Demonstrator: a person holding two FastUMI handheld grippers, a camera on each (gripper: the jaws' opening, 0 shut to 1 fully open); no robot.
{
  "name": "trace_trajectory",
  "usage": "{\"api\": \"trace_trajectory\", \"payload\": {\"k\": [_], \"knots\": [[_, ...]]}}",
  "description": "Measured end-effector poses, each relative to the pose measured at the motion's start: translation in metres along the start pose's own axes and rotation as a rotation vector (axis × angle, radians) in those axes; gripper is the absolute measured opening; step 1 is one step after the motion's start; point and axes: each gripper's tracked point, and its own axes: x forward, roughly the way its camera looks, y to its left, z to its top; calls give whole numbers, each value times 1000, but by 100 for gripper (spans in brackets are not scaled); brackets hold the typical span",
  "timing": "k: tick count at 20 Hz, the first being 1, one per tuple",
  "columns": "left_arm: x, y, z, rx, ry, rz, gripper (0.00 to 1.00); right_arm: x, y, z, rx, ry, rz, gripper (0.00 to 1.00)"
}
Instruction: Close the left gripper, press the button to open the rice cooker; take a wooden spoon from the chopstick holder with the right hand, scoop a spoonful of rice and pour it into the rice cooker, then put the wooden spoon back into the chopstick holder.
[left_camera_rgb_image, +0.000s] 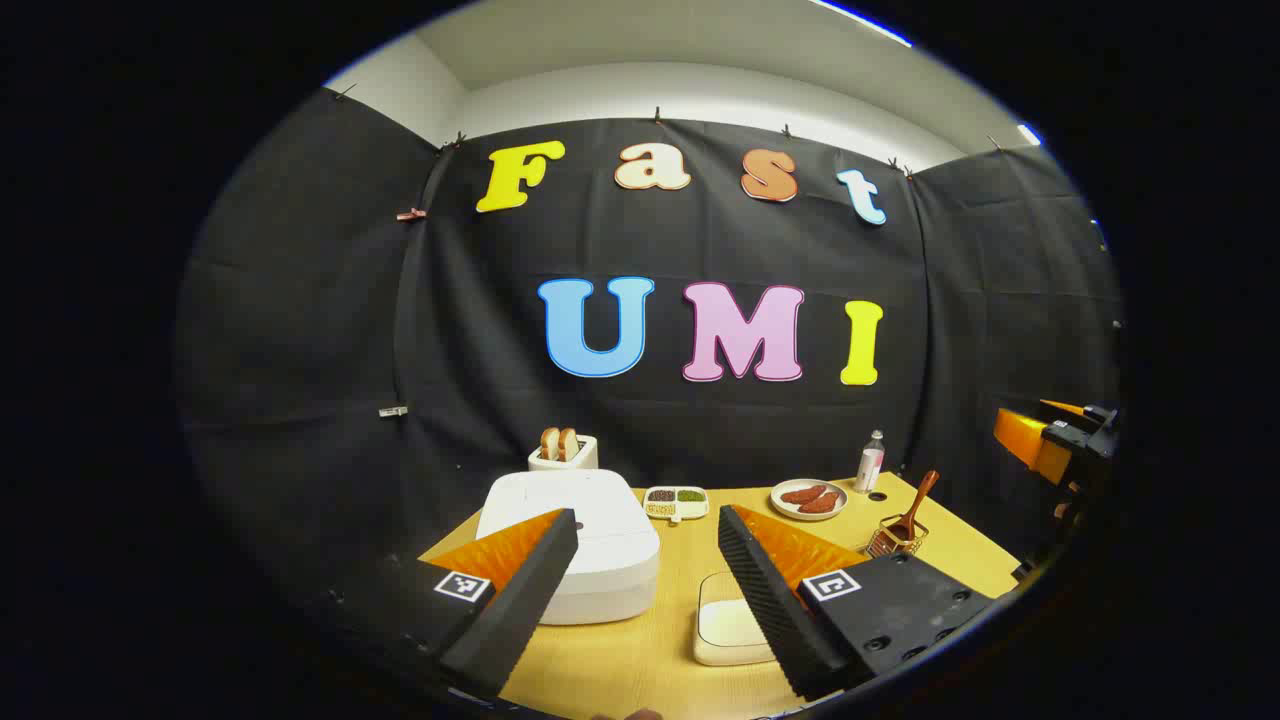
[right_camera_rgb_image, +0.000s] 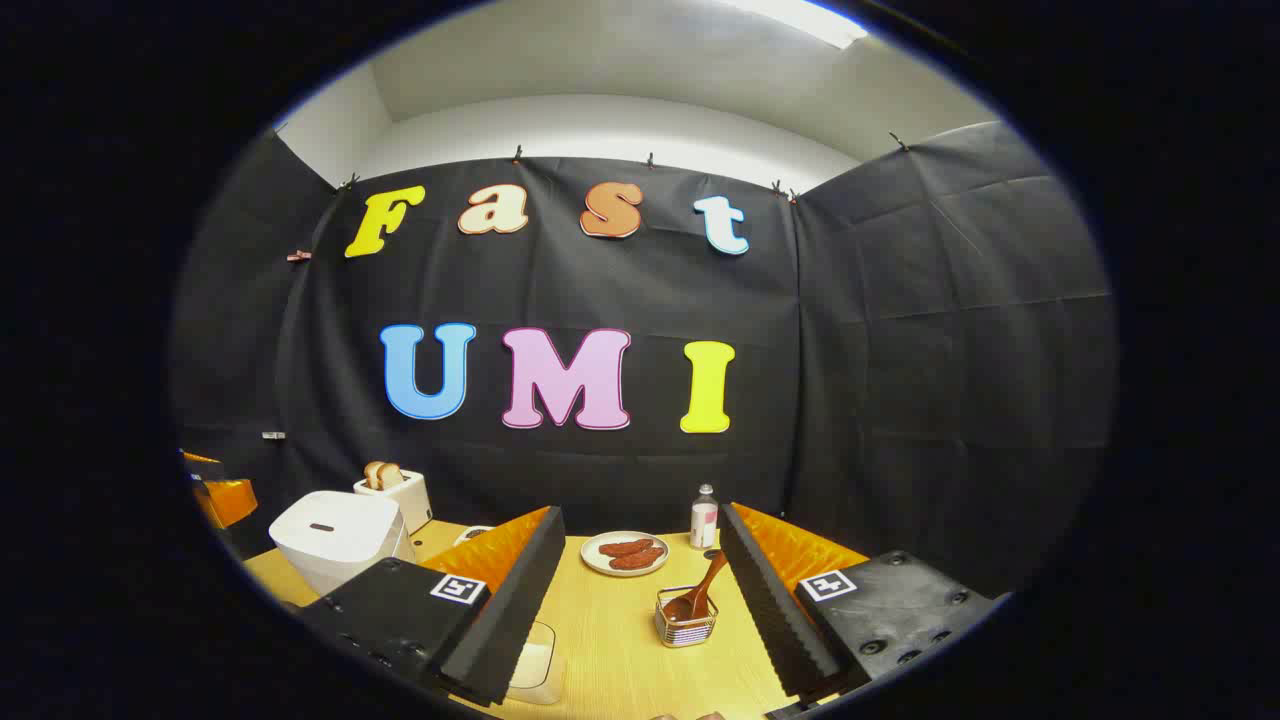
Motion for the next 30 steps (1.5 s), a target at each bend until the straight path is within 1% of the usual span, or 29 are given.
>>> {"api": "trace_trajectory", "payload": {"k": [4,9,12,14,19,21,24,25,27,28,30], "knots": [[7,1,-5,0,14,8,98,0,-3,-7,-15,13,7,98],[19,-3,-13,-29,40,-2,98,2,-3,-10,-15,30,15,98],[26,-3,-16,-30,62,-2,98,4,-3,-10,-13,37,16,98],[30,-6,-8,-30,49,-11,98,6,-2,-10,-15,38,20,98],[51,8,3,20,20,24,97,12,-3,-14,-17,54,23,98],[62,14,12,21,1,26,97,12,-2,-20,-23,70,28,98],[84,31,17,14,10,45,97,10,1,-26,-23,87,51,98],[89,34,17,2,20,37,96,9,3,-30,-26,95,60,98],[98,43,16,-19,47,32,78,7,5,-33,-33,107,80,98],[104,51,16,-21,55,36,76,7,5,-33,-39,106,89,98],[116,66,10,-13,76,53,64,6,6,-37,-50,115,103,98]]}}
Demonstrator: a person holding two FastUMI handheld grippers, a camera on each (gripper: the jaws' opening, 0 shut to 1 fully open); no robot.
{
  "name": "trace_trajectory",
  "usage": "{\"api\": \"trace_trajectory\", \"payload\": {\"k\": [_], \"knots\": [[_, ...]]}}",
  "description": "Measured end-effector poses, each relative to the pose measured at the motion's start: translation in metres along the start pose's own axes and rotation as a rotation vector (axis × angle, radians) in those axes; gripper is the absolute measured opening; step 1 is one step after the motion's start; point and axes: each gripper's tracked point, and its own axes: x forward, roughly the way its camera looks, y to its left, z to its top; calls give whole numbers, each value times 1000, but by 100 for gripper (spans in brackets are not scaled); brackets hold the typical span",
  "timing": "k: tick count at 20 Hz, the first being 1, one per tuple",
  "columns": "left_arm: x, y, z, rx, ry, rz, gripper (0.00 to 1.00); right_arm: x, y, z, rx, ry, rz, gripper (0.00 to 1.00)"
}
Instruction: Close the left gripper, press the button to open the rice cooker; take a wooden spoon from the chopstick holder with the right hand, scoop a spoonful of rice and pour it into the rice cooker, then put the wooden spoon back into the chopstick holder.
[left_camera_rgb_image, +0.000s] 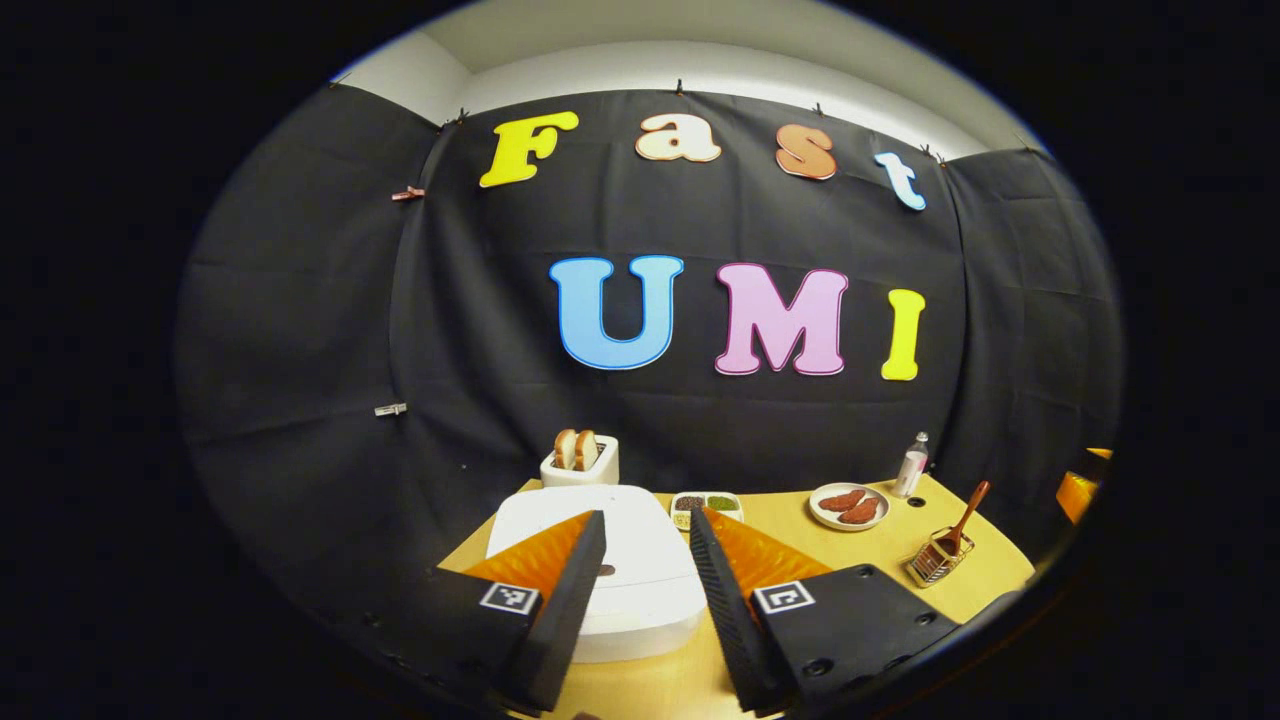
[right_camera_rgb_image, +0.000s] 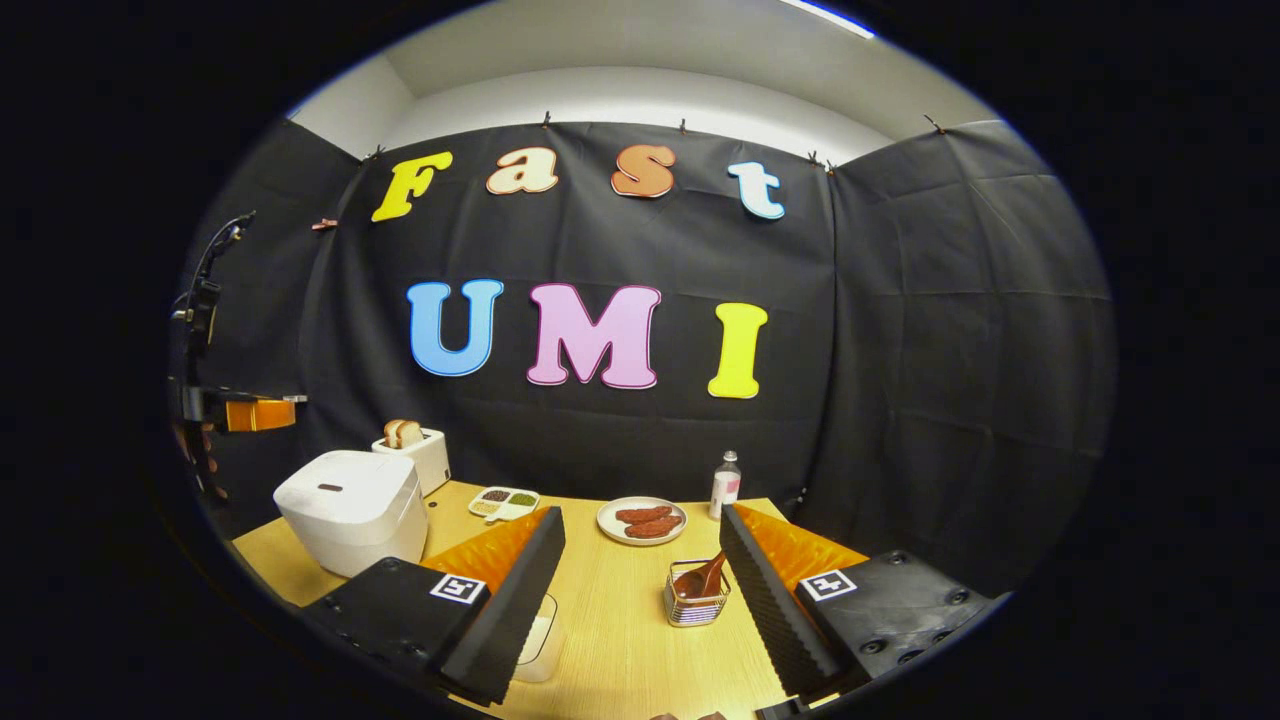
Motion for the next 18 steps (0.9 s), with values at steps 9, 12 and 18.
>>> {"api": "trace_trajectory", "payload": {"k": [9,12,18], "knots": [[78,22,-65,-2,254,-25,8,8,-4,-17,3,57,12,98],[98,28,-82,-16,311,-20,7,6,-12,-24,-5,71,2,98],[125,36,-120,-77,429,-6,6,-1,-30,-37,11,100,-50,98]]}}
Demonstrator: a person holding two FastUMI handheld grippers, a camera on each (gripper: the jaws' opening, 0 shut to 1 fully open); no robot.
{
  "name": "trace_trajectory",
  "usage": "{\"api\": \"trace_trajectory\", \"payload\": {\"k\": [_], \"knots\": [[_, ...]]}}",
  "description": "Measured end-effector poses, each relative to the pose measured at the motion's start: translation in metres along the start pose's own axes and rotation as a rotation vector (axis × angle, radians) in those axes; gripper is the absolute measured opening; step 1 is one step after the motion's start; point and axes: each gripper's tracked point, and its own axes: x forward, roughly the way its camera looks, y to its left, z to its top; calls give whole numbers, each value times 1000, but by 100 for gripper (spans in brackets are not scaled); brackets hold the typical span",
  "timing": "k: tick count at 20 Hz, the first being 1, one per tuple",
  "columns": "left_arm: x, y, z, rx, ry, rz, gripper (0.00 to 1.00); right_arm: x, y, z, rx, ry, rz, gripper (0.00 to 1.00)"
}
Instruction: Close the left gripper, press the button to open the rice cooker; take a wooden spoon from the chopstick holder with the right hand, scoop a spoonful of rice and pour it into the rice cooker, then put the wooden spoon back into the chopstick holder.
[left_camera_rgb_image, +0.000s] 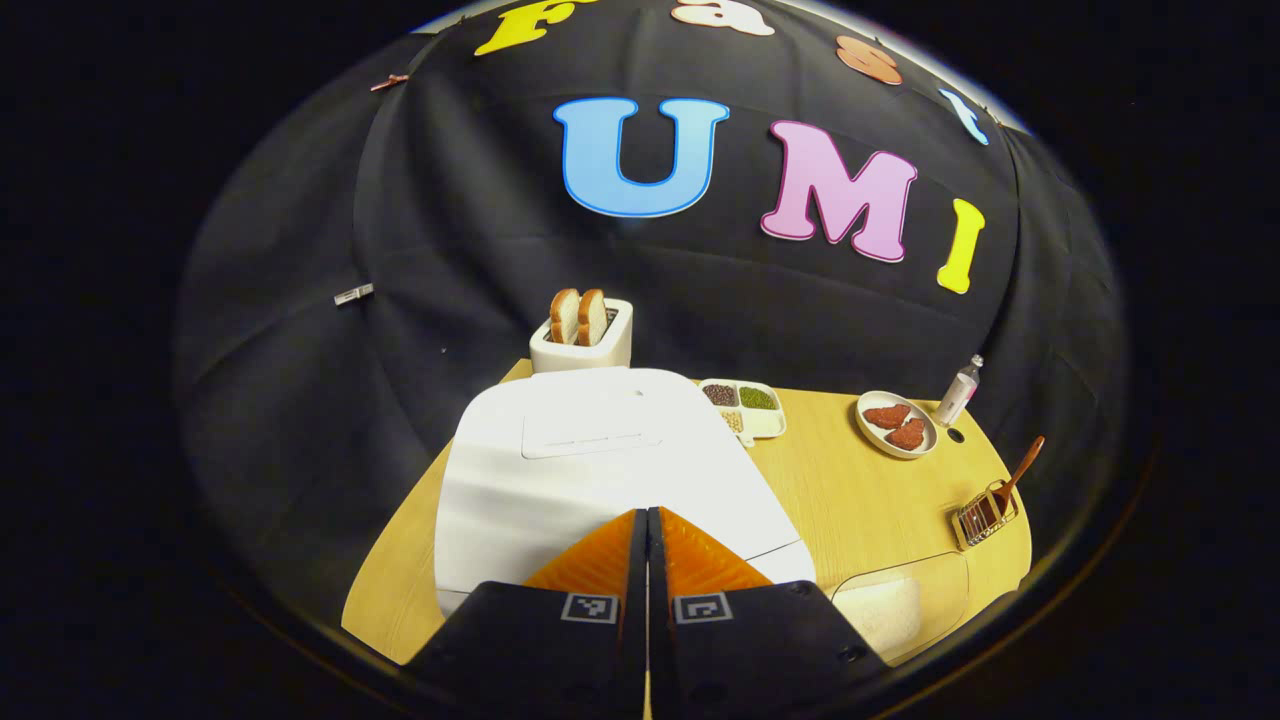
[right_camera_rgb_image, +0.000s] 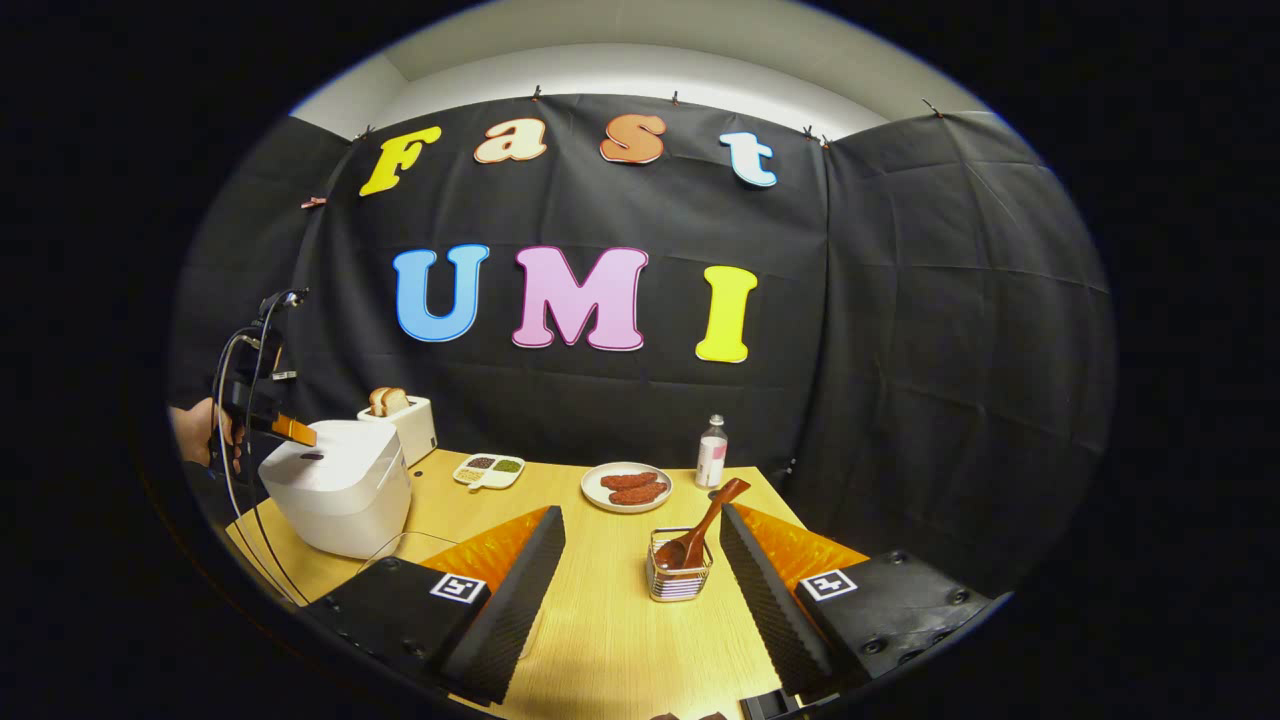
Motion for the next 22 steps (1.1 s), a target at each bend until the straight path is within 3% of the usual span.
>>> {"api": "trace_trajectory", "payload": {"k": [6,7,13,16,20,22], "knots": [[10,1,-11,-24,36,-23,7,-4,-17,-9,25,17,-47,98],[11,1,-12,-22,43,-30,11,-5,-17,-10,40,19,-49,98],[10,3,-14,-28,31,-35,7,-10,-17,-6,65,7,-68,98],[-6,3,20,-1,-118,-4,7,-17,-18,2,61,-15,-87,98],[-62,12,89,64,-356,63,8,-28,-13,7,48,-11,-97,98],[-90,12,102,65,-422,71,8,-34,-11,12,48,-26,-107,98]]}}
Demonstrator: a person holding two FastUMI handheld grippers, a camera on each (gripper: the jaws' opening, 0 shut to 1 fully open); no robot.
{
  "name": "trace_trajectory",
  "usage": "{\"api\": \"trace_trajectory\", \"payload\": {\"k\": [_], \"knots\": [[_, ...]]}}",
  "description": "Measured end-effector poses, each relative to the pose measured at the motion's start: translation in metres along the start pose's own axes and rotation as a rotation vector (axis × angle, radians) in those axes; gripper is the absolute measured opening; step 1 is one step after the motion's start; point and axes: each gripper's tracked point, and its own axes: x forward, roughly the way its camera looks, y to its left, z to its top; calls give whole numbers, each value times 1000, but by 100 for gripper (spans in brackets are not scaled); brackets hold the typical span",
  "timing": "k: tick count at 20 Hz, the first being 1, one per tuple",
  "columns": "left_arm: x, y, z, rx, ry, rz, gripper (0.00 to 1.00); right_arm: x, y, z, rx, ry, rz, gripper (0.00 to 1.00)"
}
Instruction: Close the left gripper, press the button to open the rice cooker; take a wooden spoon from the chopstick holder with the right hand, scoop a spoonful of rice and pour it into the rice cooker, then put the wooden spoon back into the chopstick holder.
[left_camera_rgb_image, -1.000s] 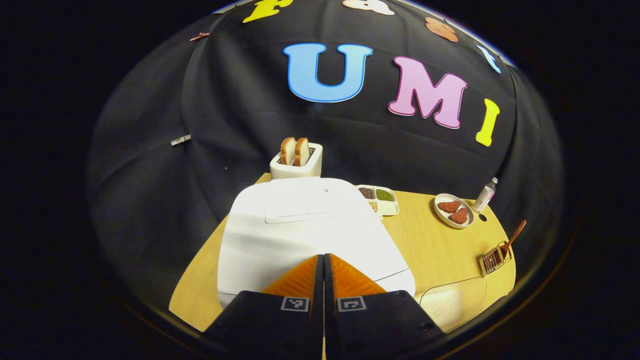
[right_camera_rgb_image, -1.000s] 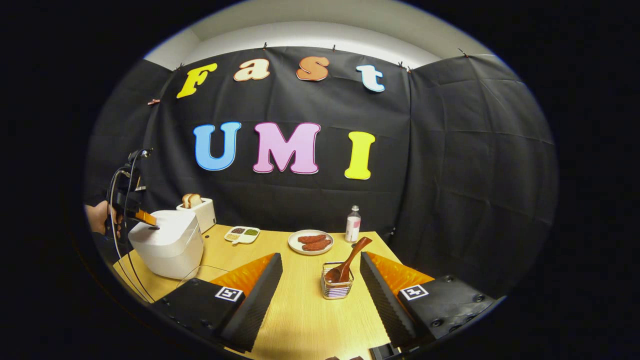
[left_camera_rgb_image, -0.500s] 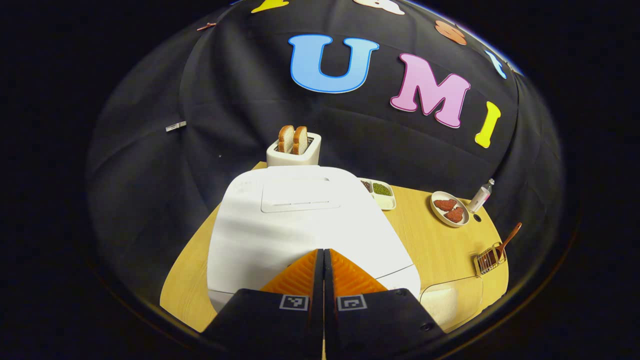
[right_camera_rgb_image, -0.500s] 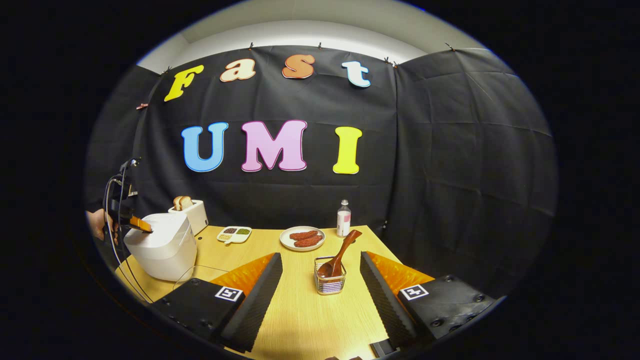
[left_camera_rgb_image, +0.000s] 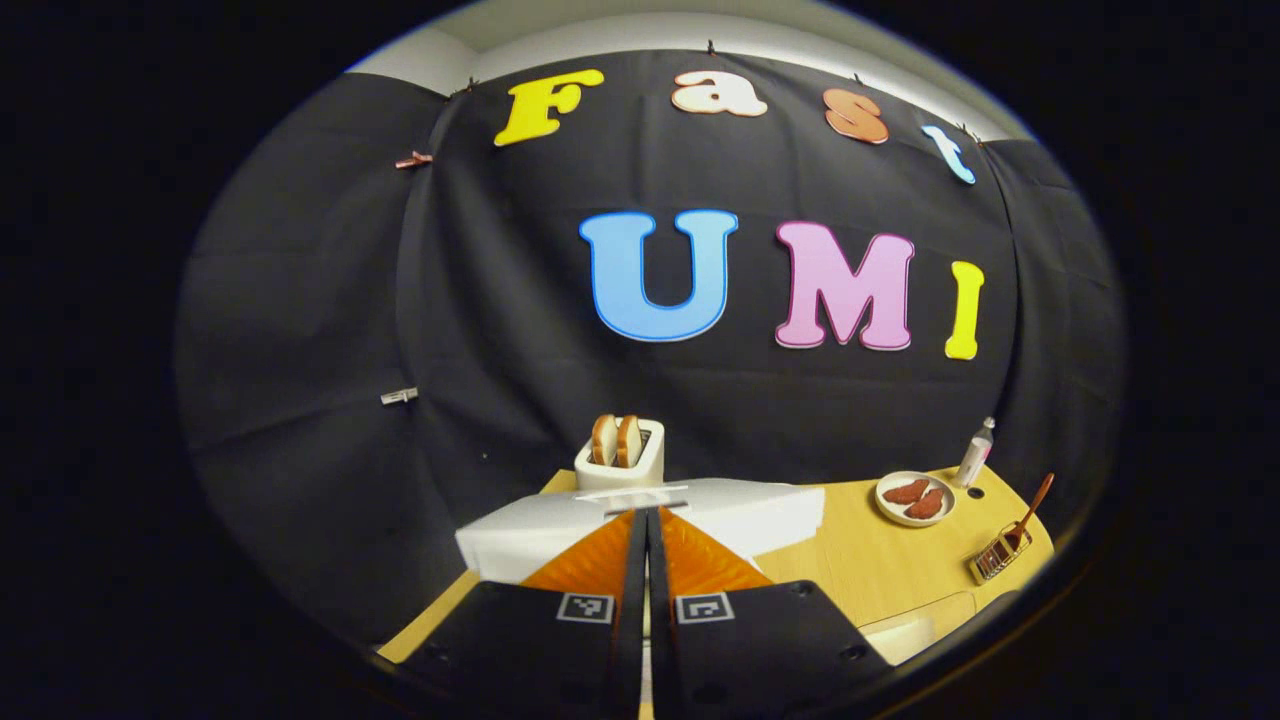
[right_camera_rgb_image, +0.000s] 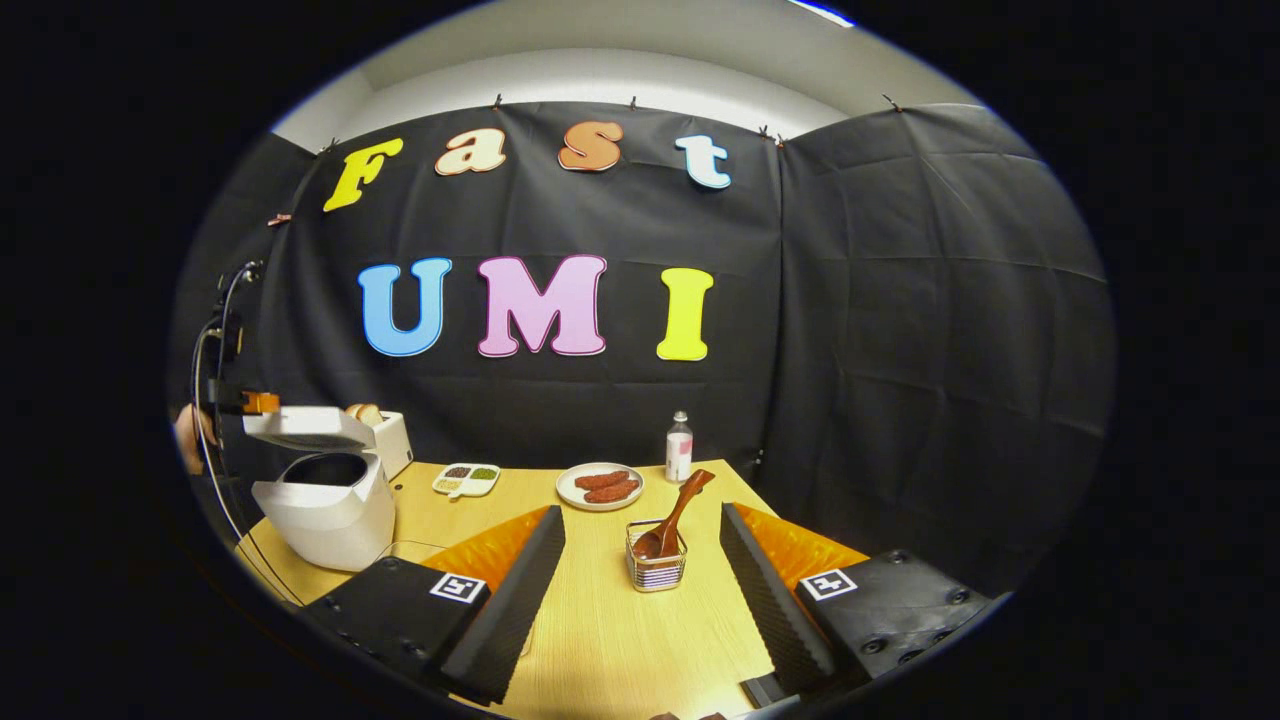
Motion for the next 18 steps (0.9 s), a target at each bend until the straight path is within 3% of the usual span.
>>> {"api": "trace_trajectory", "payload": {"k": [5,9,12,15,16,17,18], "knots": [[-73,0,15,8,-100,-47,9,-7,2,4,-5,1,-21,98],[-124,-14,-12,-23,-66,-119,10,-3,-8,4,16,14,-63,98],[-142,-22,-26,-40,-47,-141,11,4,-17,1,61,42,-74,96],[-149,-31,-37,-40,-19,-149,19,25,-29,-13,62,61,-81,98],[-149,-36,-39,-31,-19,-151,17,36,-29,-23,61,80,-71,98],[-148,-38,-39,-23,-22,-141,31,48,-31,-35,61,106,-63,98],[-145,-42,-39,-24,-27,-128,40,61,-34,-46,60,133,-52,98]]}}
